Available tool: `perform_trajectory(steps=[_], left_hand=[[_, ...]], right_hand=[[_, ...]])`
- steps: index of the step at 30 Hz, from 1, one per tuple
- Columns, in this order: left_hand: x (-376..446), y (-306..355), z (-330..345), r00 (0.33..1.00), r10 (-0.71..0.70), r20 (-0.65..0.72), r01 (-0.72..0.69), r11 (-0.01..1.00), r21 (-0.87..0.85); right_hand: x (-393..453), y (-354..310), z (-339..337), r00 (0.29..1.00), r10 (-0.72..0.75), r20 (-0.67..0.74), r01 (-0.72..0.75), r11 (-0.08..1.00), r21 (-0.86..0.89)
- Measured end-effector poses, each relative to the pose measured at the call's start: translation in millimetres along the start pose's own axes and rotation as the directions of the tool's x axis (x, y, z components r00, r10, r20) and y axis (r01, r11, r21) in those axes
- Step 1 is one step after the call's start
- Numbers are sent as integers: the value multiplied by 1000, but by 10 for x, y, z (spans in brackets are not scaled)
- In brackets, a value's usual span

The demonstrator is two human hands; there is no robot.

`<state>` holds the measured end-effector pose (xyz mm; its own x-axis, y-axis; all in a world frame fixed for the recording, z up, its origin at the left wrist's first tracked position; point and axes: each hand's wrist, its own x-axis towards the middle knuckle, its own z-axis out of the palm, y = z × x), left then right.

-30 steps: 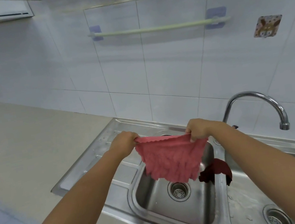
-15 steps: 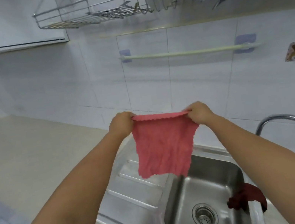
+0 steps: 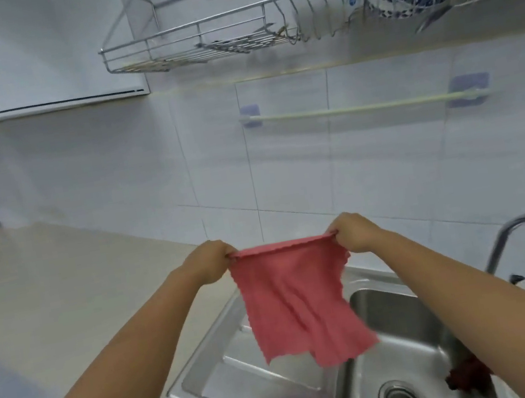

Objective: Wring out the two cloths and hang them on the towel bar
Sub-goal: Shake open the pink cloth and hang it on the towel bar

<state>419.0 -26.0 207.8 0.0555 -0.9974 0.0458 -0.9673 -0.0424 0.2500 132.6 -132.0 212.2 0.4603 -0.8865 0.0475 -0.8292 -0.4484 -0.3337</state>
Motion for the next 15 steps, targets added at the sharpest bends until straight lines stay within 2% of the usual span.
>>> perform_trajectory(steps=[2, 5, 7, 8, 9, 10, 12, 13, 14, 15], left_hand=[[15, 1, -8, 999, 6, -49, -8, 999, -31], [-27, -21, 96, 1000, -7, 24, 8, 1000, -4], [-32, -46, 106, 998, -56, 13, 56, 998, -23], [-13, -47, 49, 994, -82, -71, 78, 995, -58], [17, -32, -45, 970, -106, -220, 84, 991, -107], [53, -18, -176, 906, -131, -403, 74, 985, -154], [68, -7, -404, 693, -99, -714, -13, 989, -150], [54, -26, -483, 594, -35, -804, -44, 996, -76], [32, -71, -539, 611, 45, -790, -34, 999, 30], [20, -125, -551, 748, 102, -656, -23, 992, 127]], right_hand=[[-10, -49, -25, 999, 33, 15, -33, 999, 17], [-26, -81, 113, 982, 94, 167, -89, 995, -33], [5, -150, 158, 983, 134, 129, -132, 991, -30], [24, -225, 126, 989, 148, 31, -149, 988, 42], [49, -322, 64, 980, 160, -119, -141, 978, 157], [61, -442, -24, 936, 171, -307, -90, 961, 260], [49, -642, -187, 753, 115, -648, 112, 948, 299], [52, -679, -228, 657, 47, -752, 189, 956, 225], [68, -668, -236, 634, -47, -772, 201, 974, 106], [101, -612, -218, 729, -135, -671, 143, 989, -43]])
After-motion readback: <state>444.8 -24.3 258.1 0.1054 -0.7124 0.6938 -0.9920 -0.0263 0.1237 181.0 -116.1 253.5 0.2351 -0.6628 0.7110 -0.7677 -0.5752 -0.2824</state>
